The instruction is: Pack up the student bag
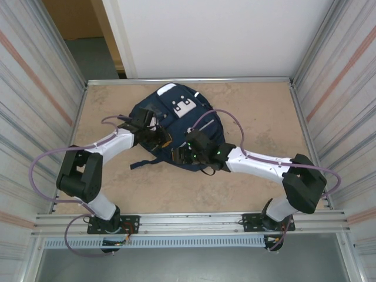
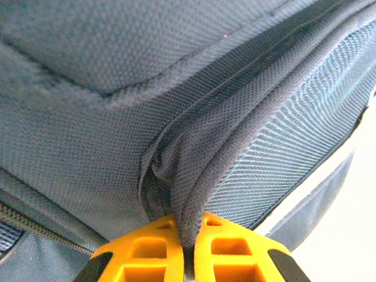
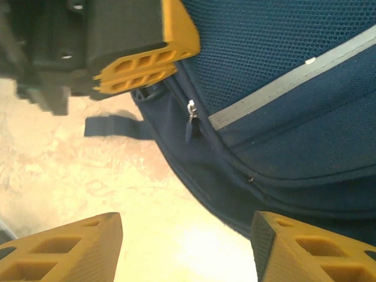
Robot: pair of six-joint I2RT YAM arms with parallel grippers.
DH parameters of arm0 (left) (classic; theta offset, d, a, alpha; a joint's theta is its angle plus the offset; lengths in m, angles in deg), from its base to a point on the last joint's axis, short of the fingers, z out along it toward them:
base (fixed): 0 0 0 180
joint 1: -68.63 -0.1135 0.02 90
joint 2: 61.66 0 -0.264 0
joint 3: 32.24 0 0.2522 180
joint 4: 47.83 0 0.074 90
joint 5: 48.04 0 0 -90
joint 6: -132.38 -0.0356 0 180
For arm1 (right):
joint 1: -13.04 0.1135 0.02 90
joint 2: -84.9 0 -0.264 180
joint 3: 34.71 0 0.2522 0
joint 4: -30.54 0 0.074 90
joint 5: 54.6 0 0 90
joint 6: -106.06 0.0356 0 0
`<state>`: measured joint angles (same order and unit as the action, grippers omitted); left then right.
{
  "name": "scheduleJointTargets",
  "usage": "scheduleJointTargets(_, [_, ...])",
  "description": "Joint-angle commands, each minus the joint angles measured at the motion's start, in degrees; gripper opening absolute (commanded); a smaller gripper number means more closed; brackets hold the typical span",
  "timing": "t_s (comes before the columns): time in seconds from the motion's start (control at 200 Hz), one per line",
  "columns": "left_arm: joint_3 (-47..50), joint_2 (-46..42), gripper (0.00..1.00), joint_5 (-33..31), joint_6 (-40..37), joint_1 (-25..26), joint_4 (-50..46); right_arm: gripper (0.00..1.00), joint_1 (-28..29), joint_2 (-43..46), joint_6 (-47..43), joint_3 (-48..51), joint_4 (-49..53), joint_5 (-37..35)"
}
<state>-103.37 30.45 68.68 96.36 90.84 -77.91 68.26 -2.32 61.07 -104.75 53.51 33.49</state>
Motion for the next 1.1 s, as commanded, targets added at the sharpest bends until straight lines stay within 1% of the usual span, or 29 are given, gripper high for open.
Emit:
scheduleJointTargets(0.0, [0.1,-3.7,0.03,6.2,2.8,0.3,-0.6,0.59,2.2,-2.5,5.6,0.8,-3.2,-5.7])
scheduleJointTargets(0.115, [0.6,-4.9,0.00,7.7,4.5,0.3,-0.3,0.60,4.5,-5.8,9.6,-1.3,-3.5,-8.5])
scheduleJointTargets(0.251, [0.7,-5.0,0.00,9.4,5.8,0.3,0.5,0.58,5.6,-9.0,9.5,-2.6,-5.7,-14.0])
scheduleJointTargets(0.311, [1.3,-5.2,0.00,9.9,7.0,0.3,1.6,0.55,5.9,-10.2,8.8,-2.8,-7.5,-16.5])
scheduleJointTargets(0.401, [1.1,-4.9,0.00,11.8,8.2,0.2,3.5,0.45,6.7,-11.5,7.4,-3.8,-9.2,-19.2])
scheduleJointTargets(0.471, [0.7,-4.8,0.00,12.1,8.5,0.3,3.8,0.43,7.8,-12.0,7.2,-6.6,-5.8,-22.6])
scheduleJointTargets(0.541, [2.0,-5.4,0.00,11.3,10.7,0.3,6.2,0.41,9.2,-11.9,8.9,-9.5,0.6,-29.0])
scheduleJointTargets(0.581, [3.2,-5.9,0.00,10.8,12.2,0.3,8.4,0.41,9.5,-11.5,10.0,-10.1,2.8,-31.0])
scheduleJointTargets(0.661, [4.9,-6.5,0.00,10.4,14.8,0.3,11.2,0.40,9.4,-11.8,11.8,-10.1,4.3,-31.8])
scheduleJointTargets(0.712, [5.3,-6.5,0.00,10.9,15.5,0.3,11.7,0.38,9.3,-12.8,12.7,-10.6,4.7,-31.8])
scheduleJointTargets(0.787, [5.3,-6.9,0.00,11.4,15.8,0.7,11.7,0.37,8.8,-14.6,14.2,-12.9,6.7,-31.3])
scheduleJointTargets(0.847, [5.1,-7.1,0.00,11.7,15.5,0.9,11.2,0.38,8.9,-15.7,14.6,-14.6,8.5,-32.8])
scheduleJointTargets(0.937, [4.9,-7.7,0.00,11.4,14.9,1.1,10.0,0.47,8.8,-17.3,15.2,-15.5,9.2,-34.7])
scheduleJointTargets(1.027, [5.5,-8.1,0.00,10.5,15.5,1.2,10.0,0.45,7.7,-18.2,19.5,-15.5,10.7,-34.0])
scheduleJointTargets(1.092, [5.3,-8.0,0.00,10.6,15.5,1.3,10.1,0.44,7.8,-18.2,22.5,-14.3,10.6,-34.8])
